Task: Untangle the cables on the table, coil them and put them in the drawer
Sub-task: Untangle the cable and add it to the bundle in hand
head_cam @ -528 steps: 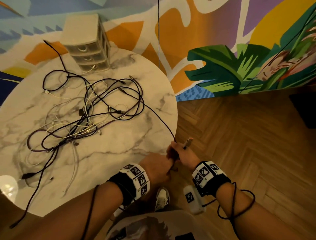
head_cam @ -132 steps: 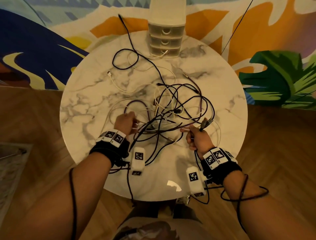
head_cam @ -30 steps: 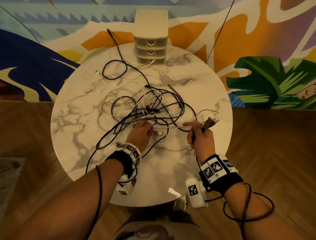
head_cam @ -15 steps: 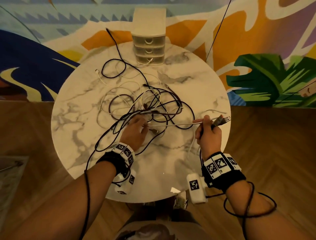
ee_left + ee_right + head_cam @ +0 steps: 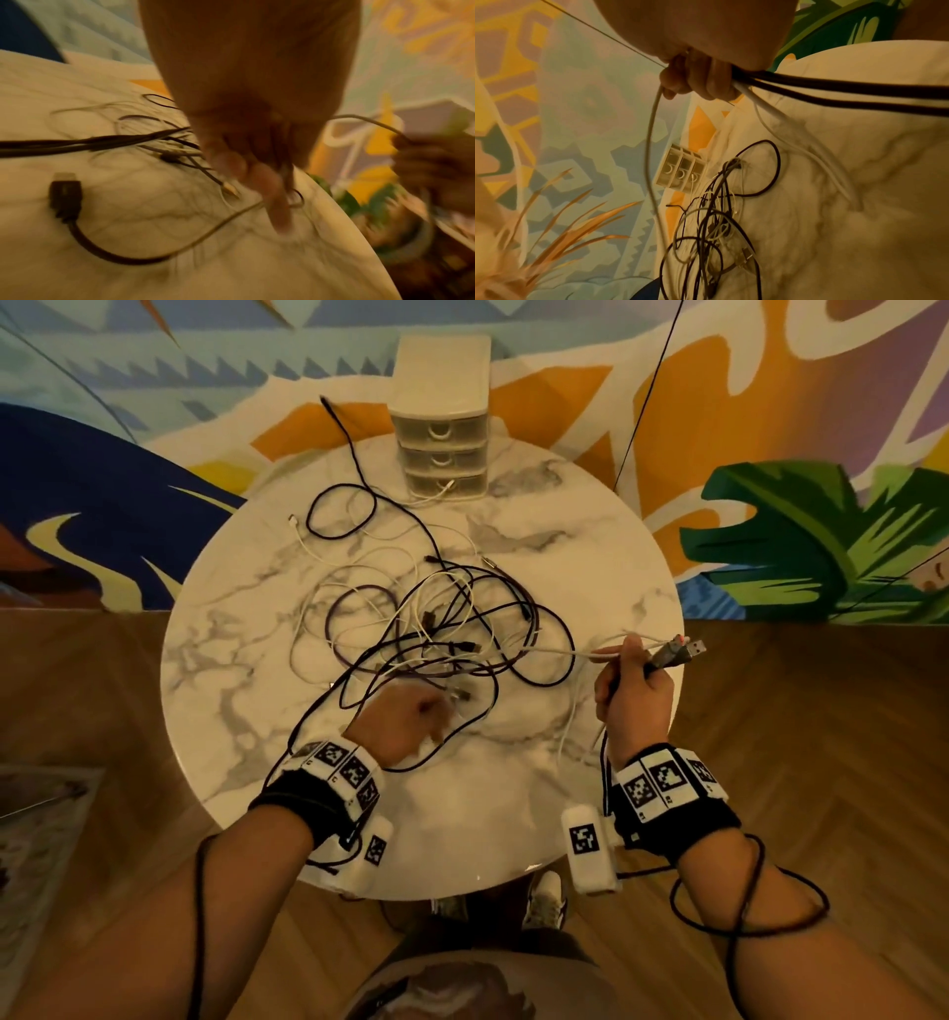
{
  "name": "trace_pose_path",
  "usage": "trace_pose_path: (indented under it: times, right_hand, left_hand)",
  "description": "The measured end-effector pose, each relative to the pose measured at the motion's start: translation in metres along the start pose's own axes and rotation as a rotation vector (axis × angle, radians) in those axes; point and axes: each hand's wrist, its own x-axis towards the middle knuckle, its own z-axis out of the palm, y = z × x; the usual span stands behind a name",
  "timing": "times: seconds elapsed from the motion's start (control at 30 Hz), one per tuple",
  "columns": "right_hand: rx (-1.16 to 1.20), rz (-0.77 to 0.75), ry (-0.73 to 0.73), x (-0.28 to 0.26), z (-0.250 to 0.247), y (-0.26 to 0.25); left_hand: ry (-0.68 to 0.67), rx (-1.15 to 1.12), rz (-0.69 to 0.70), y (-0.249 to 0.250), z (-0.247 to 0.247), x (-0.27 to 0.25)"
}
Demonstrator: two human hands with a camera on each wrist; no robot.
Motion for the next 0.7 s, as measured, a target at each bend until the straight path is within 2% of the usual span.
trace_pose_path:
  times: [0.07, 0.1, 0.13, 0.17, 0.23, 0.33, 0.37, 0.43, 0.5, 0.6, 0.7]
  right_hand:
    - [0.0, -0.006, -0.009, 0.004, -0.007, -0.002]
    - [-0.018, -0.016, -0.025, 0.005, -0.011, -0.003]
    - [-0.039, -0.024, -0.038, 0.006, -0.016, -0.004]
    - [-0.058, -0.028, -0.05, 0.006, -0.02, -0.005]
    - [-0.083, -0.022, -0.056, 0.005, -0.03, -0.007]
    - [-0.117, -0.029, -0.07, -0.001, -0.044, -0.012]
    - [-0.13, -0.039, -0.079, -0.003, -0.048, -0.013]
    - [-0.143, -0.056, -0.086, -0.006, -0.058, -0.016]
    - [-0.162, -0.08, -0.057, -0.006, -0.075, -0.023]
    - [-0.179, -0.136, -0.058, -0.001, -0.098, -0.033]
    - [-0.251, -0.149, 0.014, 0.005, -0.133, -0.036]
  left_hand:
    - [-0.502, 0.073, -0.132, 0.019, 0.016, -0.016]
    - [-0.667, 0.138, -0.152, 0.027, 0.026, -0.023]
    - [-0.76, 0.213, -0.134, 0.034, 0.036, -0.026]
    - [-0.785, 0.283, -0.095, 0.04, 0.045, -0.027]
    - [-0.67, 0.367, 0.008, 0.056, 0.059, -0.02]
    - [-0.321, 0.247, 0.175, 0.098, 0.067, -0.004]
    - [-0.244, 0.207, 0.24, 0.115, 0.069, 0.002]
    - [-0.222, 0.172, 0.318, 0.15, 0.074, 0.01]
    - [-0.249, 0.084, 0.314, 0.176, 0.083, 0.014]
    - [-0.199, -0.253, 0.264, 0.193, 0.087, 0.013]
    - [-0.183, -0.513, 0.191, 0.2, 0.103, 0.012]
